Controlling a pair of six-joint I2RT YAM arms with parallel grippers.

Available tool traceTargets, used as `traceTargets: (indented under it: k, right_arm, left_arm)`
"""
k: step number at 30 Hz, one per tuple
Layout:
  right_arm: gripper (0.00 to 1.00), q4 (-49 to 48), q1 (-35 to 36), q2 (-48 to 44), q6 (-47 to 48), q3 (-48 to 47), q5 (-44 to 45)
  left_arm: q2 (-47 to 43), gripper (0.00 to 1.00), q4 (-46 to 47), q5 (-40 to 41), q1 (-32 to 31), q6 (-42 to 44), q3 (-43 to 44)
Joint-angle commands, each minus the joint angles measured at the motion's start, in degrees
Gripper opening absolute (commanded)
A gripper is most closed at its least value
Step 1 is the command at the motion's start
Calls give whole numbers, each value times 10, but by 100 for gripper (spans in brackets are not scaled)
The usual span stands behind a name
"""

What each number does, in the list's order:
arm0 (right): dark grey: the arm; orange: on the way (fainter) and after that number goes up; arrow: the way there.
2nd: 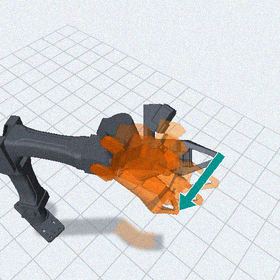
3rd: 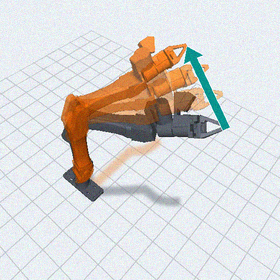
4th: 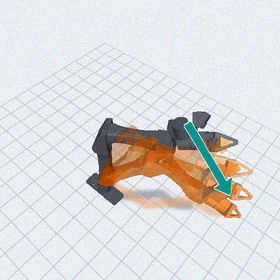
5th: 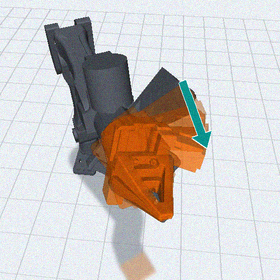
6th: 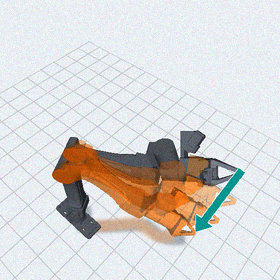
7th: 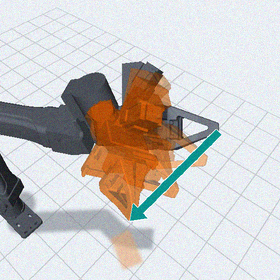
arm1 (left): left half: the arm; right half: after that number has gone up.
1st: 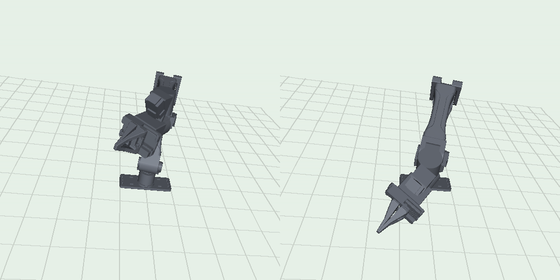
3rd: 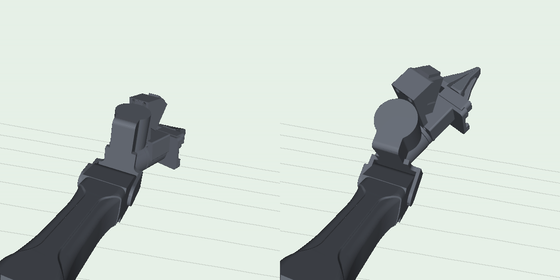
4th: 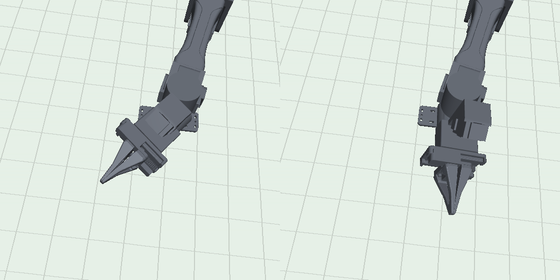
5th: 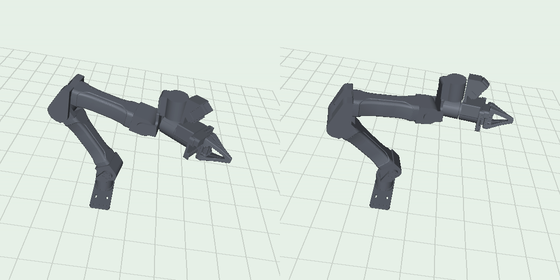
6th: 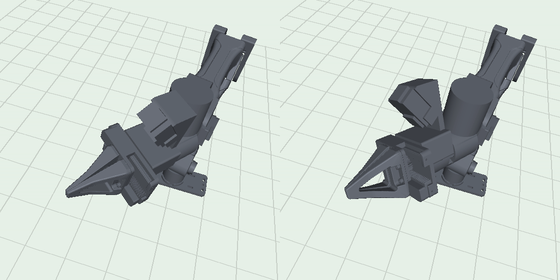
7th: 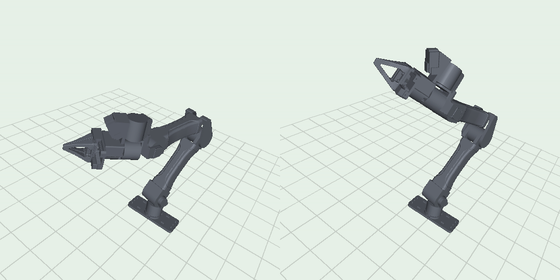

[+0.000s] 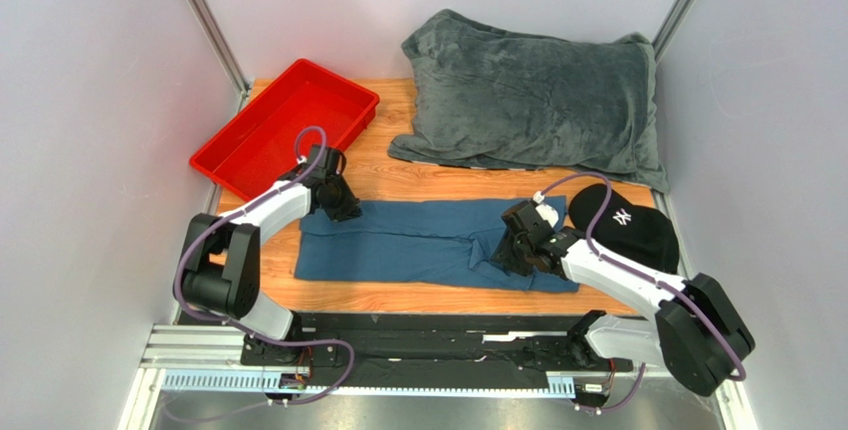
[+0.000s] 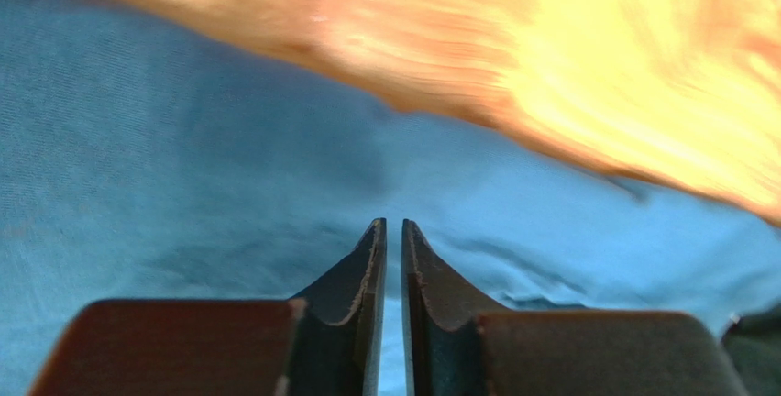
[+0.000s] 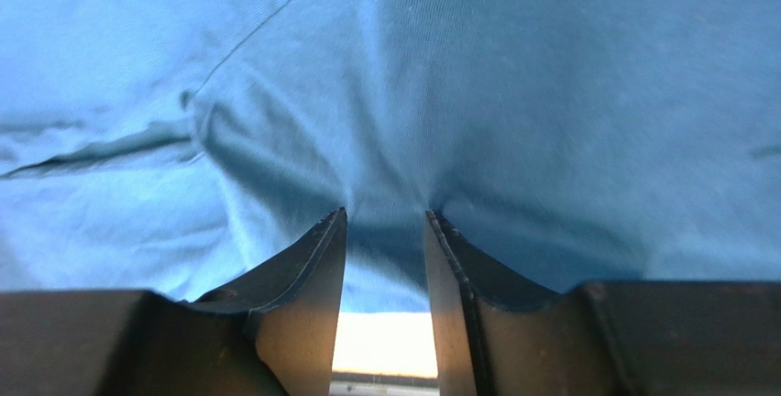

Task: Roll the t-shirts
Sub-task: Fold the T-shirt at the center of the board.

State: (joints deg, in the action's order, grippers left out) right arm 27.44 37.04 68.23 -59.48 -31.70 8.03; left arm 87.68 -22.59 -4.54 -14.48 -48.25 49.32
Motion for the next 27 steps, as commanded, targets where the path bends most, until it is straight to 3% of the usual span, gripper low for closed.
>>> traceTargets:
  k: [1, 7, 11, 16, 21, 27]
  right_arm:
    - [42, 60, -1, -60, 12, -58, 24]
    - [47, 126, -15, -113, 7, -110, 117]
    - [45, 121, -68, -108, 8, -104, 108]
    - [46, 125, -150, -87, 38, -93, 103]
    - [70, 123, -209, -98, 76, -76, 117]
    - [79, 51, -240, -95, 150, -64, 113]
  left_arm:
    - [-71, 21, -21, -37, -10, 42, 30]
    - [-102, 22, -57, -24, -103, 41, 41]
    - [-109, 16, -43, -32, -152, 5, 10]
    - [-123, 16, -14, -43, -195, -10, -37]
    - [-143, 16, 11, -78, -199, -11, -70]
    - [-190, 16, 24, -110, -199, -13, -84]
